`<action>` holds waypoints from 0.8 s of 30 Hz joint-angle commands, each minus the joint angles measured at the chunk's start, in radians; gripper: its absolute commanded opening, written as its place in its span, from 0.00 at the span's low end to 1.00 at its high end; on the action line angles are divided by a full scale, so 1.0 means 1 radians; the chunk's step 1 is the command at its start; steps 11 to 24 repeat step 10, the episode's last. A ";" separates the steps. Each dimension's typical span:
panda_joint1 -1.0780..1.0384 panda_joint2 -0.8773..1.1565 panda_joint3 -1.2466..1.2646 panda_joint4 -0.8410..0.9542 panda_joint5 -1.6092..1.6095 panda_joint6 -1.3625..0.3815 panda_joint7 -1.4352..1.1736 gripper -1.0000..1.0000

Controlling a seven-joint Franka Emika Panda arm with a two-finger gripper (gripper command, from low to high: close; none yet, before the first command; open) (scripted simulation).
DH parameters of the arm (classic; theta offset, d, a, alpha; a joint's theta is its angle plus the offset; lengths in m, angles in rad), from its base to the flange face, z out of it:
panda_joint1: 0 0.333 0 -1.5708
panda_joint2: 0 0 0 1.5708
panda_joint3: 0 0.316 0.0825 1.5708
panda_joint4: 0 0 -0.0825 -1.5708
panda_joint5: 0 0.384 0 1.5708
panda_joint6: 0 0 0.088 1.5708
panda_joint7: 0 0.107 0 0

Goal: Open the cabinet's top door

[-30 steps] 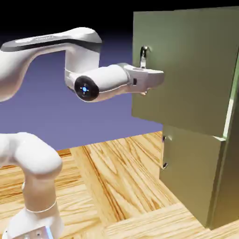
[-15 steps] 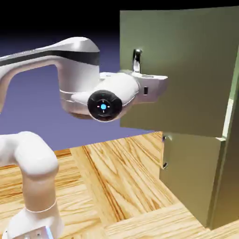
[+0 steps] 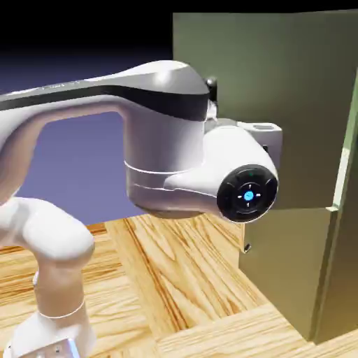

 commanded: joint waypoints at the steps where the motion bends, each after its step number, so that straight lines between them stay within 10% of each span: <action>1: 0.035 0.000 -0.027 0.036 -0.013 -0.031 0.006 0.00; 9: 0.292 -0.032 -0.188 0.301 -0.086 -0.245 0.063 0.00; 10: 0.292 -0.032 -0.188 0.301 -0.086 -0.245 0.063 1.00; 24: 0.292 -0.032 -0.188 0.301 -0.086 -0.245 0.063 1.00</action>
